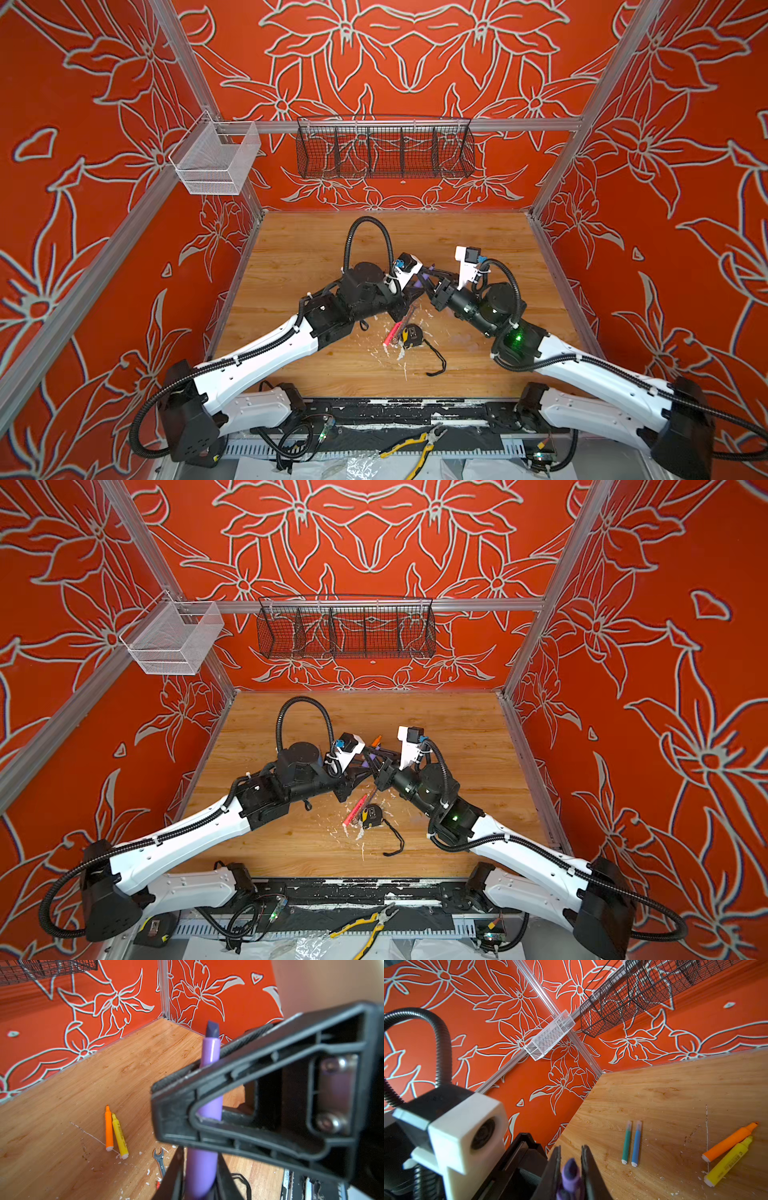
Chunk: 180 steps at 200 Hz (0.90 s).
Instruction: Insert the pens into the pen caps
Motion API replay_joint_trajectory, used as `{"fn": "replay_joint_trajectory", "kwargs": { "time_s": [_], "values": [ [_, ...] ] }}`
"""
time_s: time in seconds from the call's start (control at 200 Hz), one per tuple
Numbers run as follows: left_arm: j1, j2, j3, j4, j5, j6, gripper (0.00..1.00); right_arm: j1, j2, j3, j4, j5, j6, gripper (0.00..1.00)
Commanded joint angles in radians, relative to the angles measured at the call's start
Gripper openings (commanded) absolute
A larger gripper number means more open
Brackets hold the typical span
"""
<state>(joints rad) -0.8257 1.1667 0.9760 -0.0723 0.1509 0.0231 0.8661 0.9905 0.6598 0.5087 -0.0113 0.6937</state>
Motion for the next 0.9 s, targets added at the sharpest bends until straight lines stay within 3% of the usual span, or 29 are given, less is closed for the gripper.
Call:
{"fn": "replay_joint_trajectory", "kwargs": {
  "time_s": [0.0, 0.06, 0.135, 0.145, 0.215, 0.315, 0.525, 0.686, 0.791, 0.896],
  "values": [
    [-0.006, 0.010, 0.021, 0.024, -0.010, 0.009, 0.15, 0.008, 0.007, 0.016, 0.027, -0.011, 0.020, 0.02],
    [-0.006, 0.012, 0.020, 0.029, -0.010, 0.009, 0.09, 0.008, 0.008, 0.015, 0.019, -0.005, 0.018, 0.08],
    [-0.006, 0.011, 0.016, 0.036, -0.026, 0.003, 0.01, 0.008, 0.005, 0.016, -0.001, 0.007, 0.009, 0.24],
    [-0.006, 0.011, 0.015, 0.039, -0.030, 0.003, 0.00, 0.008, 0.002, 0.017, -0.010, 0.010, 0.006, 0.30],
    [-0.004, 0.006, 0.010, 0.045, -0.082, -0.014, 0.00, 0.008, -0.022, 0.025, -0.077, 0.034, -0.016, 0.46],
    [0.019, -0.003, 0.010, 0.042, -0.162, -0.058, 0.00, 0.008, -0.081, 0.043, -0.254, 0.133, -0.044, 0.57],
    [0.188, -0.043, -0.035, 0.049, -0.184, -0.237, 0.00, -0.003, -0.124, 0.167, -0.789, 0.424, -0.015, 0.58],
    [0.204, -0.065, -0.035, 0.014, -0.272, -0.244, 0.00, -0.021, 0.001, 0.378, -1.179, 0.467, 0.014, 0.57],
    [0.204, -0.072, -0.018, -0.004, -0.225, -0.247, 0.00, -0.042, 0.150, 0.505, -1.290, 0.391, -0.051, 0.57],
    [0.204, -0.084, -0.026, 0.003, -0.208, -0.252, 0.00, -0.085, 0.318, 0.575, -1.360, 0.451, -0.102, 0.57]
  ]
}}
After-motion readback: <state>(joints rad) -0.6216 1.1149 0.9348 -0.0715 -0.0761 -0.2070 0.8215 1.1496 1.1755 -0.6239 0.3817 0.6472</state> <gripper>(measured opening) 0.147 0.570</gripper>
